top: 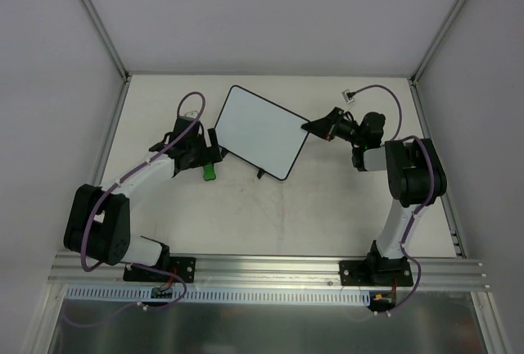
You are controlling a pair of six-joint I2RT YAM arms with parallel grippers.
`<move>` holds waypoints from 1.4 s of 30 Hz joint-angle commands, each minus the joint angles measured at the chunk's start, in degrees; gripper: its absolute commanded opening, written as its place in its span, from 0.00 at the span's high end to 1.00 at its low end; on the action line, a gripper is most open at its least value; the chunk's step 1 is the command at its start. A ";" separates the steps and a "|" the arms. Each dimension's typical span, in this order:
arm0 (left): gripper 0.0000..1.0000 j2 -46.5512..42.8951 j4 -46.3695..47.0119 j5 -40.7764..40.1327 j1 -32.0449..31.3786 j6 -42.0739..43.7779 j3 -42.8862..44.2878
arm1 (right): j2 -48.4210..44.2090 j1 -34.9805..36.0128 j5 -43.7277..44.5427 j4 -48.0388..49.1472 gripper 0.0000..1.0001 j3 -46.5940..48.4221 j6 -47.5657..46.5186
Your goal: Erase the whiteboard
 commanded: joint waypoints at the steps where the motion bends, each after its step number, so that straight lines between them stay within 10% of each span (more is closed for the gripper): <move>1: 0.15 -2.26 0.42 -0.07 0.66 0.02 -0.16 | -0.31 -0.24 -0.15 14.50 0.80 2.59 0.53; 12: 0.15 -2.26 0.07 0.11 0.66 0.29 0.63 | -0.31 -0.33 0.29 14.42 0.62 2.94 0.71; 35: 0.05 -12.00 -0.11 -0.51 0.66 0.29 -0.94 | -4.79 -8.49 2.92 13.89 0.56 4.87 6.33; 42: 0.01 -20.89 -0.11 -0.77 0.75 0.03 -3.40 | -18.39 -10.09 7.22 -10.15 0.55 4.96 -3.14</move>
